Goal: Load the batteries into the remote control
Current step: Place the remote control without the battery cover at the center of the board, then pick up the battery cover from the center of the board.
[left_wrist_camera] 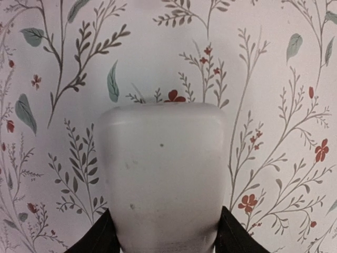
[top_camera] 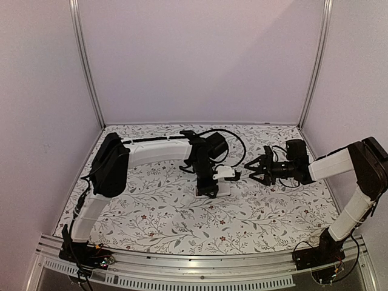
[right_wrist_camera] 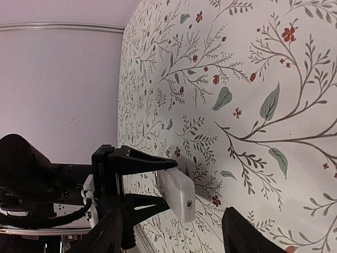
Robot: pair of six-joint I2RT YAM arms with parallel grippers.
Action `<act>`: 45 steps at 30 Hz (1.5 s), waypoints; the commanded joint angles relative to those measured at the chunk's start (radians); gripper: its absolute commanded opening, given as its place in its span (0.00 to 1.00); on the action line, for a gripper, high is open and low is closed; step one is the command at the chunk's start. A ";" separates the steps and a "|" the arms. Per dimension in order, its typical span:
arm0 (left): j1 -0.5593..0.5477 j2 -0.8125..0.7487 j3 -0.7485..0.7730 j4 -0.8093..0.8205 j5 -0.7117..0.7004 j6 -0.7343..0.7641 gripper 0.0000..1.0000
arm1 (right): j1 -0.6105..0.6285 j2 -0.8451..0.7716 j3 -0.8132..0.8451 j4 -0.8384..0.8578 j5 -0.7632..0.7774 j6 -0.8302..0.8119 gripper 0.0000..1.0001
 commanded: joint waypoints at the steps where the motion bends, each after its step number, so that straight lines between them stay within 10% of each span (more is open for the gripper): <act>1: 0.017 0.049 0.061 -0.071 0.051 0.095 0.53 | -0.011 -0.039 -0.020 -0.010 -0.015 -0.018 0.65; 21: 0.005 0.030 0.087 -0.073 0.020 0.119 0.89 | -0.021 -0.117 -0.015 -0.080 -0.014 -0.061 0.72; 36: 0.145 -0.598 -0.776 0.336 0.020 0.248 1.00 | -0.021 -0.107 0.021 -0.097 -0.042 -0.138 0.72; 45: 0.153 -0.498 -0.740 0.362 0.060 0.309 0.96 | -0.021 -0.060 0.016 -0.097 -0.077 -0.151 0.71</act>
